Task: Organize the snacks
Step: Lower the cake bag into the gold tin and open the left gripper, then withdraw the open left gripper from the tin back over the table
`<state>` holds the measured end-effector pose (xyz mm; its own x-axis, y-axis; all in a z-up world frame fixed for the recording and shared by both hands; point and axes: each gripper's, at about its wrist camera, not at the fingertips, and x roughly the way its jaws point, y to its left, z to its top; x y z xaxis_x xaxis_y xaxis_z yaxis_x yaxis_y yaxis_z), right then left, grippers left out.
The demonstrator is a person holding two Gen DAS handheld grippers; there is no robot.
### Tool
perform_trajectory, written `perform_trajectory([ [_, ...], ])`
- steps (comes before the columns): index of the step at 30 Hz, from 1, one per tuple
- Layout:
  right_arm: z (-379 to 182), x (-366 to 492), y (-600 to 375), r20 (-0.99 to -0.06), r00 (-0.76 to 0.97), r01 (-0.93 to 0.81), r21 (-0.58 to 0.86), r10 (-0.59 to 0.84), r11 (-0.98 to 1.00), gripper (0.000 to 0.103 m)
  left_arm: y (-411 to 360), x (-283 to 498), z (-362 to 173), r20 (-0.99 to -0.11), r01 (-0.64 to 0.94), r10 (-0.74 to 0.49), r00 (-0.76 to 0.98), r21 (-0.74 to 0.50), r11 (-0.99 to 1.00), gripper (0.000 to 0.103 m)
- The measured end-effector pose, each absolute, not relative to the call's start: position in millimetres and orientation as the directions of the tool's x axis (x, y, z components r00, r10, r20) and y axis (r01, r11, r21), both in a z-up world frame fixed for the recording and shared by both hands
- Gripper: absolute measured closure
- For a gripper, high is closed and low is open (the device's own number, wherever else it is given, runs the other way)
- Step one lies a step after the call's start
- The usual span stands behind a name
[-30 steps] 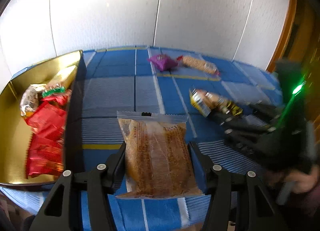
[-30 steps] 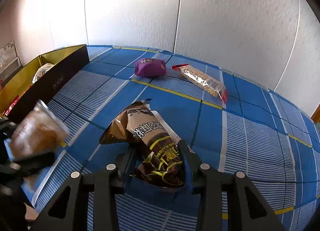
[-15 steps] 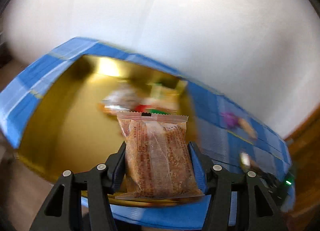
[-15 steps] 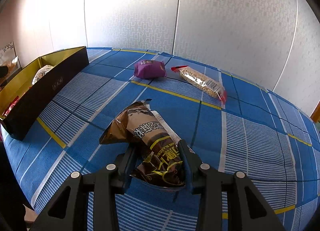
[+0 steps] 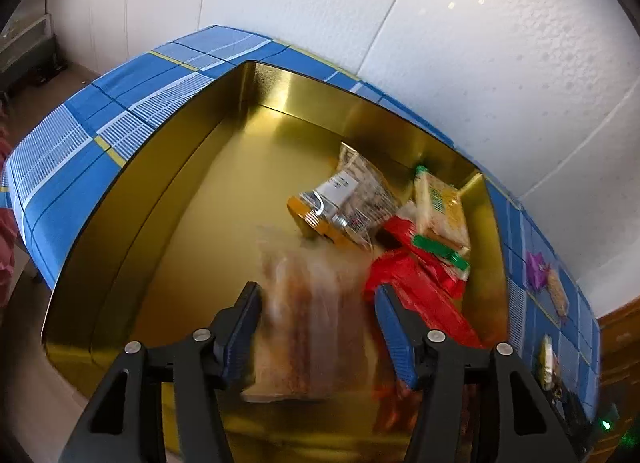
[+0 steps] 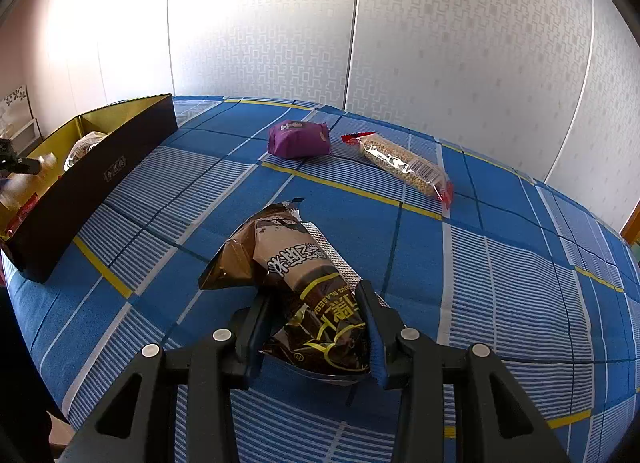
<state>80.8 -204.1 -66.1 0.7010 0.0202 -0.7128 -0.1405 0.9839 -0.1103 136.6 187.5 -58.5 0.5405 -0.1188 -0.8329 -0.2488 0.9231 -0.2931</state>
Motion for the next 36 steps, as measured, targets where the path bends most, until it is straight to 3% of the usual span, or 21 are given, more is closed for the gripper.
perform_trajectory([
  [6, -66, 81, -204, -0.713, 0.701, -0.141, -0.110, 0.021, 0.984, 0.061, 182, 141, -58, -0.837, -0.250, -0.078, 0.542, -0.249, 0.936, 0.043],
  [11, -66, 81, -204, -0.711, 0.702, -0.141, -0.109, 0.022, 0.984, 0.061, 170, 118, -42, -0.787, -0.248, 0.037, 0.616, -0.150, 0.957, 0.042],
  [17, -66, 81, -204, -0.710, 0.703, -0.142, -0.109, 0.022, 0.984, 0.061, 146, 86, -24, -0.718, -0.194, 0.081, 0.692, -0.077, 0.978, 0.038],
  [36, -67, 81, -204, -0.709, 0.705, -0.141, -0.114, 0.019, 0.983, 0.061, 102, 47, -18, -0.681, -0.060, 0.010, 0.732, -0.049, 0.997, 0.038],
])
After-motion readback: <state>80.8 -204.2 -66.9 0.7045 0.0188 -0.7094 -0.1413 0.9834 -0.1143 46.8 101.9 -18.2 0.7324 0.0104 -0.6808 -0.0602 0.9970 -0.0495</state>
